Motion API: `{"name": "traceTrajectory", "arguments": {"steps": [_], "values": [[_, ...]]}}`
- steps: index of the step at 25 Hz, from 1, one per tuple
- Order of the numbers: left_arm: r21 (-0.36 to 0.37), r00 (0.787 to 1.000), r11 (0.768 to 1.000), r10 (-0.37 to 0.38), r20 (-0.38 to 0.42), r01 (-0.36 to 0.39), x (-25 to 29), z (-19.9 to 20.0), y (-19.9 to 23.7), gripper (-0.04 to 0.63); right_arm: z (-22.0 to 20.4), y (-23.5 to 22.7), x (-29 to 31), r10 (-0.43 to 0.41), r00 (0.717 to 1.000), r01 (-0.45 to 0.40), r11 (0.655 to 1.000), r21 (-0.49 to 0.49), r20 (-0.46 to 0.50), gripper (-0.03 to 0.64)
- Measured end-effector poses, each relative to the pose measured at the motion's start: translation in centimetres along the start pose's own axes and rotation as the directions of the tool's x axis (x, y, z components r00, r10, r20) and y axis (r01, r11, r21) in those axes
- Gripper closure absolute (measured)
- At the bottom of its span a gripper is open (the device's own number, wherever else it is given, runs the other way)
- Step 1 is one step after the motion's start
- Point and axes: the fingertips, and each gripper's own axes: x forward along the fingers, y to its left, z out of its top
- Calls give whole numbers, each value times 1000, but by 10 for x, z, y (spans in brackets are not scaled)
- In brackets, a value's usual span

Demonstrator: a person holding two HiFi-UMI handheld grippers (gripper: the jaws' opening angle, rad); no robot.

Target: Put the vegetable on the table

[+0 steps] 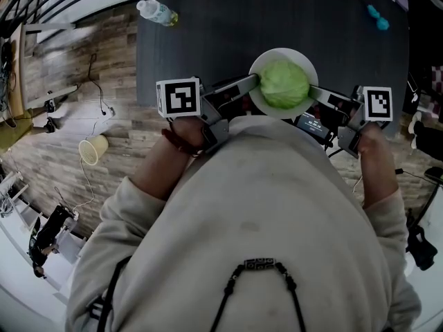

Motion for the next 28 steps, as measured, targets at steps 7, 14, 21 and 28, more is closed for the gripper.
{"name": "traceTrajectory", "arguments": {"steps": [7, 14, 21, 28], "values": [[-31, 1000, 999, 9, 9, -9, 4, 2, 9, 575, 4, -11, 1, -9, 1000, 9, 1000, 20, -10, 592], [-47, 1000, 999, 11, 27, -9, 9, 2, 16, 575, 7, -19, 0, -2, 1000, 2, 1000, 25, -8, 592], [-63, 999, 998, 8, 38, -6, 12, 1, 21, 575, 9, -25, 0, -11, 1000, 11, 1000, 29, -9, 592], [-53, 999, 998, 26, 31, -24, 14, 0, 26, 575, 8, -31, -1, -7, 1000, 8, 999, 40, -10, 592]]}}
